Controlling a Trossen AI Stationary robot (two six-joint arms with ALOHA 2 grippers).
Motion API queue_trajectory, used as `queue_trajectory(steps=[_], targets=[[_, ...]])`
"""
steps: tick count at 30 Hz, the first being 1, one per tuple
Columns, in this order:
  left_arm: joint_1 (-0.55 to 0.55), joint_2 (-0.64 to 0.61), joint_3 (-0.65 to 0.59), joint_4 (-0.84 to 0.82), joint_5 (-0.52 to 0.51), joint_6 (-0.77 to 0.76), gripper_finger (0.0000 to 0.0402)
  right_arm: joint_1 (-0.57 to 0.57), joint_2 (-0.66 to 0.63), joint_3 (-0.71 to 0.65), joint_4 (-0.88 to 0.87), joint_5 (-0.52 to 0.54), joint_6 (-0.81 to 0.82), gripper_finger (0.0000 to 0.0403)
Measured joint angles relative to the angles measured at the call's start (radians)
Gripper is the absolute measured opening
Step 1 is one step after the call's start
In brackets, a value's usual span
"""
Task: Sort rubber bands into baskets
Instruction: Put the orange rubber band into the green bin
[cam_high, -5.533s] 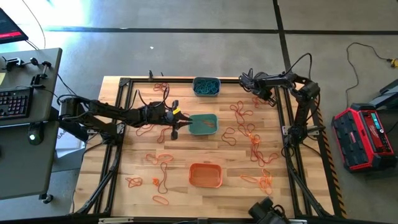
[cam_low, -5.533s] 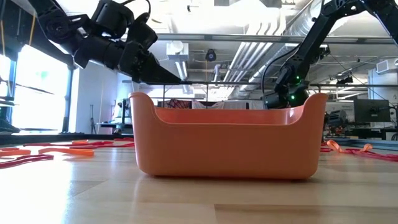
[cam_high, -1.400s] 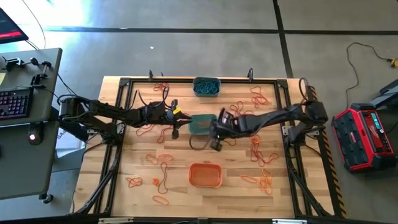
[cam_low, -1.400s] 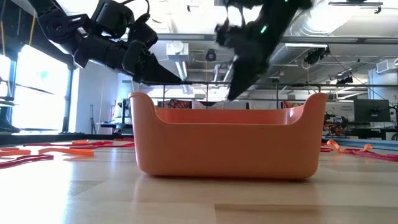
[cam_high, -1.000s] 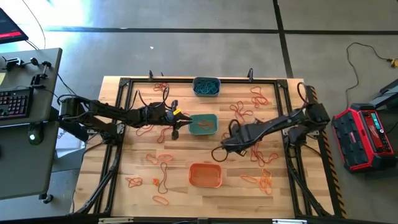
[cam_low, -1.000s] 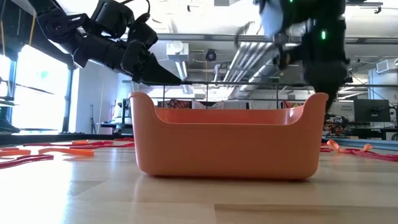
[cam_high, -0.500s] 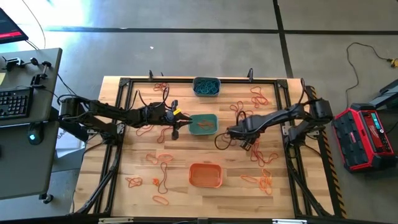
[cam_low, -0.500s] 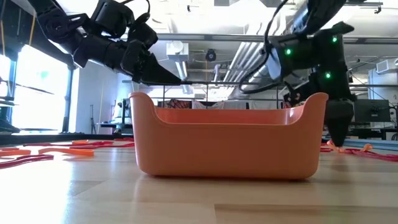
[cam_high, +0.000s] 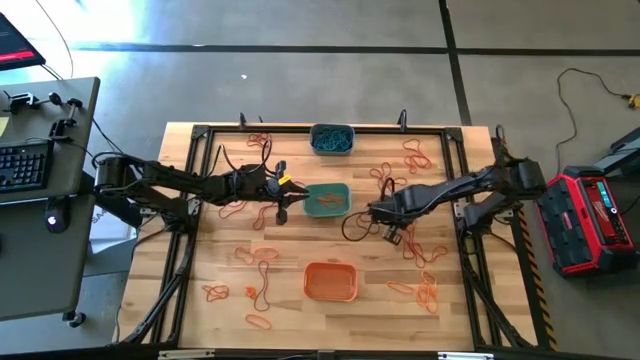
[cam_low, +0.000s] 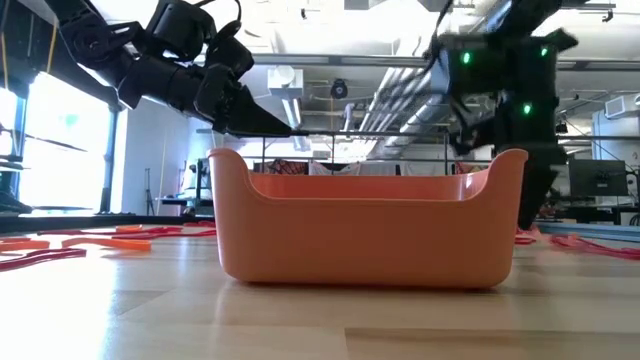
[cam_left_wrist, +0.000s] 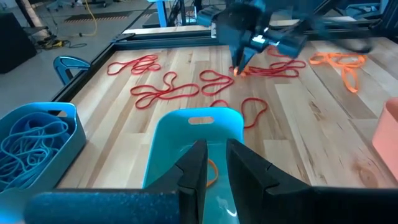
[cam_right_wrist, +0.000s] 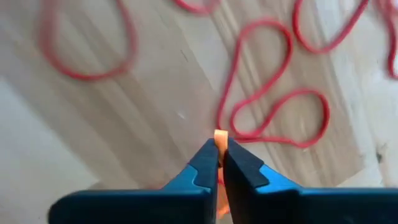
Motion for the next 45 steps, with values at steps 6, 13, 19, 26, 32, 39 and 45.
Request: queue_trajectory(steps=[6,13,19,26,32,39,45], targets=[[0.000,0.000,0.000,0.000,0.000,-0.005,0.0050,0.060,-0.100,0.021,0.016,0.102,0.053,0.0004],[0.000,0.000,0.000,0.000,0.000,-0.020,0.0050,0.135,-0.139,0.021,0.168,0.291,0.077,0.0002],[0.000,0.000,0.000,0.000,0.000,-0.039,0.0050,0.166,-0.126,0.021,0.405,0.463,0.074,0.0001],[0.001,0.000,0.000,0.009,0.000,-0.032,0.0050,0.111,-0.022,0.021,0.800,0.383,-0.150,0.0001],[0.001,0.000,0.000,0.008,0.000,-0.031,0.0050,0.025,0.096,0.021,1.008,0.281,-0.238,0.0000],[0.001,0.000,0.000,0.008,-0.001,-0.021,0.0050,-0.059,0.169,0.021,1.094,0.248,-0.239,0.0000],[0.001,0.000,0.000,0.007,-0.001,-0.021,0.0050,-0.085,0.218,0.022,1.101,0.238,-0.220,0.0018]])
